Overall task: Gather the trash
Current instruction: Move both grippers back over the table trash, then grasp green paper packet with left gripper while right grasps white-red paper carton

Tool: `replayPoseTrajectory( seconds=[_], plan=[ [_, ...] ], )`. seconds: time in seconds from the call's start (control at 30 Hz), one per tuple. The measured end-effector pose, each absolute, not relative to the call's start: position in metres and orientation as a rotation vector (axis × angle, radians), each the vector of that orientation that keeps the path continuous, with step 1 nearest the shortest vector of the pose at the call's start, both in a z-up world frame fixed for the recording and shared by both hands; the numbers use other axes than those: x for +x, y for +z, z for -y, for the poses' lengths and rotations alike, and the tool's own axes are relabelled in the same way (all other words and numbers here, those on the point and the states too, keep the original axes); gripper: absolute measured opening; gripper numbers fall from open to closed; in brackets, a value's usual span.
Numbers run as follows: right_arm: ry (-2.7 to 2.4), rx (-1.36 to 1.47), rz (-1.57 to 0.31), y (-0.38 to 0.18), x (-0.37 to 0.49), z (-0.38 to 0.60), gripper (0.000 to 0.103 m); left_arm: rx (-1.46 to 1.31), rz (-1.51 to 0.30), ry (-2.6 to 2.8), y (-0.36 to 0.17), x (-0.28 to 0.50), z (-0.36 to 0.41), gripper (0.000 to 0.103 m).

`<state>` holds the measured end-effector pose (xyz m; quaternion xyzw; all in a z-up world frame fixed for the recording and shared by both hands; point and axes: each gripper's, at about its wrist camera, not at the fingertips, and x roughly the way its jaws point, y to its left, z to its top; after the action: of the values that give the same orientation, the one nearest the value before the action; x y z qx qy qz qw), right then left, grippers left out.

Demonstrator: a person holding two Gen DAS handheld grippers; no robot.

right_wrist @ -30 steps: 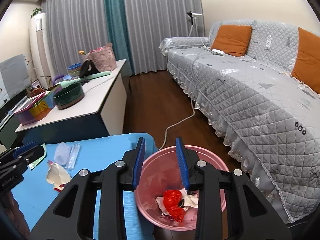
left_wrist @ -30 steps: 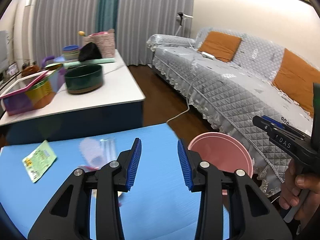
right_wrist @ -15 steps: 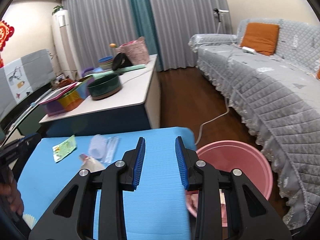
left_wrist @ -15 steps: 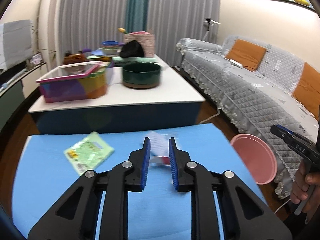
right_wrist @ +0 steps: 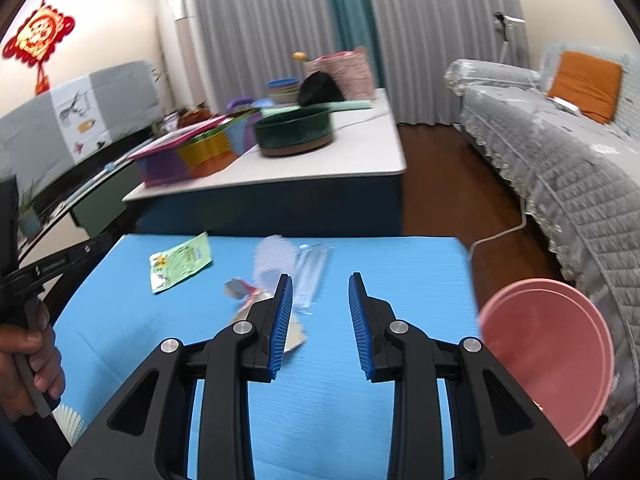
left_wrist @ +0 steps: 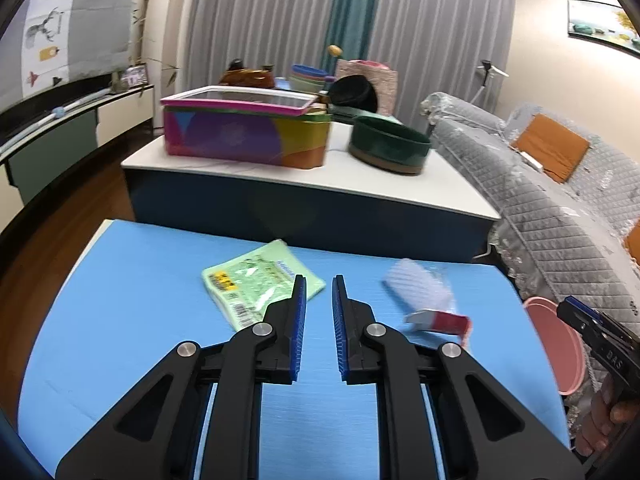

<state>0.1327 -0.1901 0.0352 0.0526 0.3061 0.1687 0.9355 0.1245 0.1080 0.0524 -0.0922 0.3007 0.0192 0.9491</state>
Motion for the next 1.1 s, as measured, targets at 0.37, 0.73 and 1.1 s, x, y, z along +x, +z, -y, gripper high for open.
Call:
replayPoseTrajectory(
  seconds=[0.37,0.73,1.1],
  plan=[
    [0.442,0.065,-0.704,0.008,0.159,0.139,0.043,-0.252,-0.693,0.156,-0.001,0.147,-0.157,0.012],
    [0.464,0.028,-0.768,-0.013,0.177,0.120,0.056,-0.327,-0.739,0.188,-0.033,0.176,-0.173,0.012],
    [0.471,-0.017,-0.810,-0.026,0.183,0.111,0.054,-0.388,-0.763,0.194,-0.048,0.194,-0.181,0.012]
  ],
)
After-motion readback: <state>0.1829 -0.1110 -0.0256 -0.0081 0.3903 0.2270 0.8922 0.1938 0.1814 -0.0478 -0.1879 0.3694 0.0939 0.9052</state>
